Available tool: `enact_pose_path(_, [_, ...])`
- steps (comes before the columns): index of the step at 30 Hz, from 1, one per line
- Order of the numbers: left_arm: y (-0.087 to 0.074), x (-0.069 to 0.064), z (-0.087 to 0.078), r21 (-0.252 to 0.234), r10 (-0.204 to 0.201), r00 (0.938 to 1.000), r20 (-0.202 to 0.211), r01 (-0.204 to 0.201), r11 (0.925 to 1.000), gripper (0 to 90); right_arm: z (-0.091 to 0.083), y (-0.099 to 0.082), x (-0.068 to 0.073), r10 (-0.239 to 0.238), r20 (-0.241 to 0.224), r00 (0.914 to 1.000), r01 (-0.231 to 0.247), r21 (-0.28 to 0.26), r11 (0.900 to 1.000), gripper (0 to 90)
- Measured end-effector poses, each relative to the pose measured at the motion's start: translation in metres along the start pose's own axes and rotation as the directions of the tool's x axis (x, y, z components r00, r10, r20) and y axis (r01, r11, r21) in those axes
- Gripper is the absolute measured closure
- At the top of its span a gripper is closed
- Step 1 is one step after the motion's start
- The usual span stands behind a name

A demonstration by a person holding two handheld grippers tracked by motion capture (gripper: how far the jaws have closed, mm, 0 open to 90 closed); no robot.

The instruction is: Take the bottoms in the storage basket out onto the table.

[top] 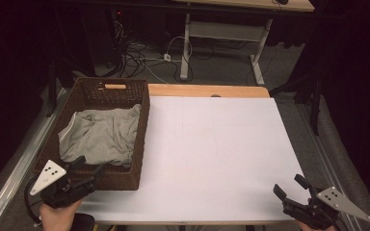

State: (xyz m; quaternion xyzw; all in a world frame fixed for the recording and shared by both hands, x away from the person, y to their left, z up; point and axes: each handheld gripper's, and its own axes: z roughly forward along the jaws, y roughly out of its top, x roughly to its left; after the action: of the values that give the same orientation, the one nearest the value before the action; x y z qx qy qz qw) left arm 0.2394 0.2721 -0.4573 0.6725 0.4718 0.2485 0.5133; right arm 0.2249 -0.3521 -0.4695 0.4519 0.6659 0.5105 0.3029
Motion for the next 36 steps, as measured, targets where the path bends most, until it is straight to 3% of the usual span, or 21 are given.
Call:
enact_pose_path(20, [0.0003,-0.0002,0.0005,-0.013,-0.011,0.9997,0.023,0.011,0.9998,27.3,-0.0006,0.0001,0.0004,-0.006,0.003,1.0,0.006,-0.001,1.0,16.3])
enact_pose_path(36, [0.0019,-0.0065,0.0014,-0.009,0.008,0.9992,0.038,-0.008,0.9999,28.8,0.0006,-0.0001,-0.0001,-0.001,-0.005,1.0,0.001,0.006,1.0,16.2])
